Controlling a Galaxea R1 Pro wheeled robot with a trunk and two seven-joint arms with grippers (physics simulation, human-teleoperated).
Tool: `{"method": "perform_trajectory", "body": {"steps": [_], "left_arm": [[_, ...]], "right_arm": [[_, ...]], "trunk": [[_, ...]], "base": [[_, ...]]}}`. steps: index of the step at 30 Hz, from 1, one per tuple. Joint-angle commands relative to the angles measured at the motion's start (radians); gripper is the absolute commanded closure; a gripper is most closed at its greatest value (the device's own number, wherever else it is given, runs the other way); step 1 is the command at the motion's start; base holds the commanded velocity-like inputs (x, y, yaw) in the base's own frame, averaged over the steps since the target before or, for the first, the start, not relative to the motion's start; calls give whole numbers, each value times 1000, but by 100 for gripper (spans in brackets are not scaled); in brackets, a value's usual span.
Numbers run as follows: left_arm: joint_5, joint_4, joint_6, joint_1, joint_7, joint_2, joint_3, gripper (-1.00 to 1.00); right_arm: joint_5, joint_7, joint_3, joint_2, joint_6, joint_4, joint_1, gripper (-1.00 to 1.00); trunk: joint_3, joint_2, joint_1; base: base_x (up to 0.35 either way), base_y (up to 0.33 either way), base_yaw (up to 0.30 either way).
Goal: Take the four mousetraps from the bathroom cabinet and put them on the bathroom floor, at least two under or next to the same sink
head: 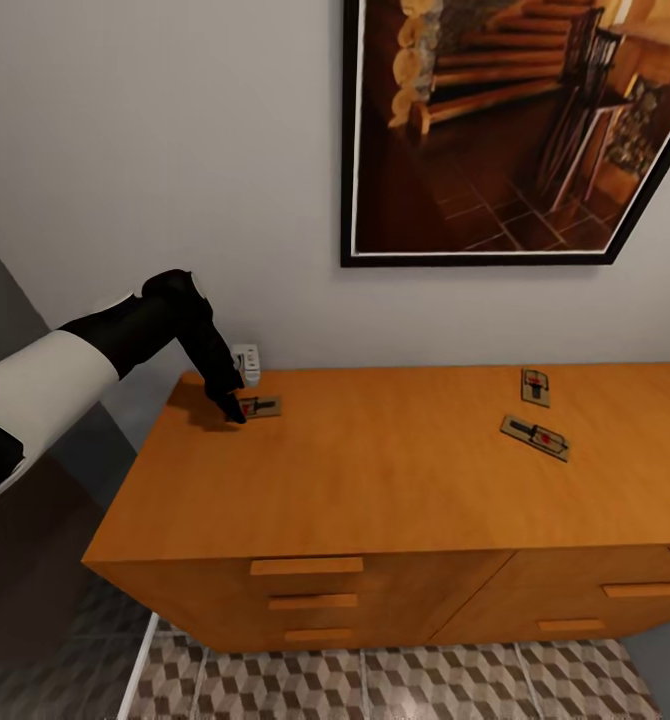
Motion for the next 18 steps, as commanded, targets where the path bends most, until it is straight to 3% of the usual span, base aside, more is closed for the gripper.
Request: {"method": "perform_trajectory", "body": {"steps": [1,18], "left_arm": [[-3,-2,10,-1,-6,1,-2,-100],[-5,0,3,37,-6,2,-2,-100]], "right_arm": [[8,-6,-3,0,-2,1,-1,100],[8,-6,-2,0,-2,1,-1,100]], "trunk": [[-2,0,0],[-9,0,0]], "base": [[0,0,0],[0,0,0]]}}
